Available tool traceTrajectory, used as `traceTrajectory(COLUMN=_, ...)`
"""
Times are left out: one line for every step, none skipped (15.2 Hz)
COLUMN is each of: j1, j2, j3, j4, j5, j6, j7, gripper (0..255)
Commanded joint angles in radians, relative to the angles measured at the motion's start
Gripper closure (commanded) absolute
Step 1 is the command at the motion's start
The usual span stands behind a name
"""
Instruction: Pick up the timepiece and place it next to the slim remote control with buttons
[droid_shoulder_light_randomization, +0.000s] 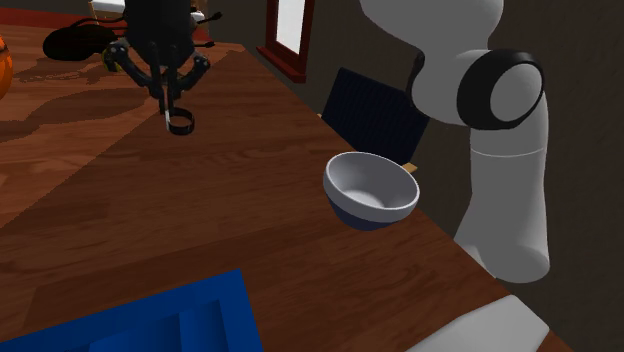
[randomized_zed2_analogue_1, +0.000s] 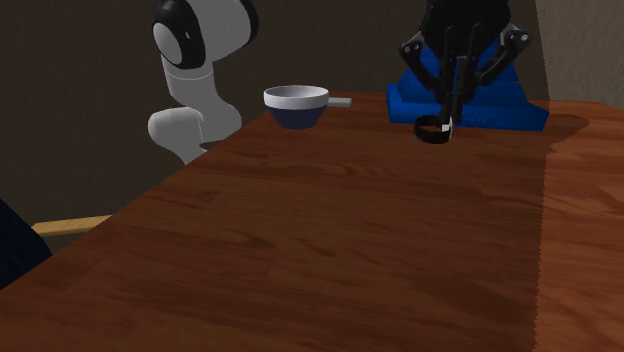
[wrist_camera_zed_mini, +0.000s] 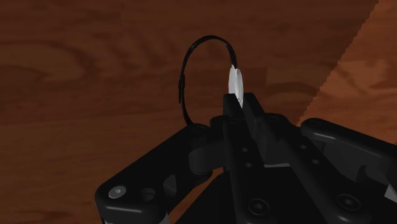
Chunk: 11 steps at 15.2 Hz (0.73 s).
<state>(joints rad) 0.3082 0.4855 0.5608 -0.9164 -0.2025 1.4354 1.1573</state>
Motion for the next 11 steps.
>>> traceTrajectory(j1=0.026, j2=0.033, j3=-0.005, j4=0.085, j5=-0.017, j6=-0.052, j7=-0.001, gripper=255)
traceTrajectory(j1=0.044, j2=0.054, j3=-0.008, j4=0.137, j5=-0.028, j6=-0.082, j7=-0.001, gripper=255)
traceTrajectory(j1=0.067, j2=0.081, j3=-0.013, j4=0.201, j5=-0.041, j6=-0.117, j7=-0.003, gripper=255)
traceTrajectory(j1=0.078, j2=0.095, j3=-0.017, j4=0.232, j5=-0.048, j6=-0.134, j7=-0.004, gripper=255)
traceTrajectory(j1=0.022, j2=0.001, j3=0.002, j4=0.073, j5=-0.006, j6=-0.071, j7=0.009, gripper=255)
traceTrajectory(j1=-0.016, j2=-0.069, j3=0.017, j4=-0.036, j5=0.026, j6=-0.03, j7=0.016, gripper=255)
traceTrajectory(j1=-0.046, j2=-0.129, j3=0.028, j4=-0.124, j5=0.056, j6=0.001, j7=0.02, gripper=255)
traceTrajectory(j1=-0.07, j2=-0.184, j3=0.036, j4=-0.199, j5=0.084, j6=0.026, j7=0.022, gripper=255)
traceTrajectory(j1=-0.09, j2=-0.236, j3=0.043, j4=-0.266, j5=0.112, j6=0.047, j7=0.023, gripper=255)
traceTrajectory(j1=-0.106, j2=-0.286, j3=0.047, j4=-0.325, j5=0.14, j6=0.064, j7=0.022, gripper=255)
traceTrajectory(j1=-0.119, j2=-0.333, j3=0.049, j4=-0.38, j5=0.167, j6=0.078, j7=0.02, gripper=255)
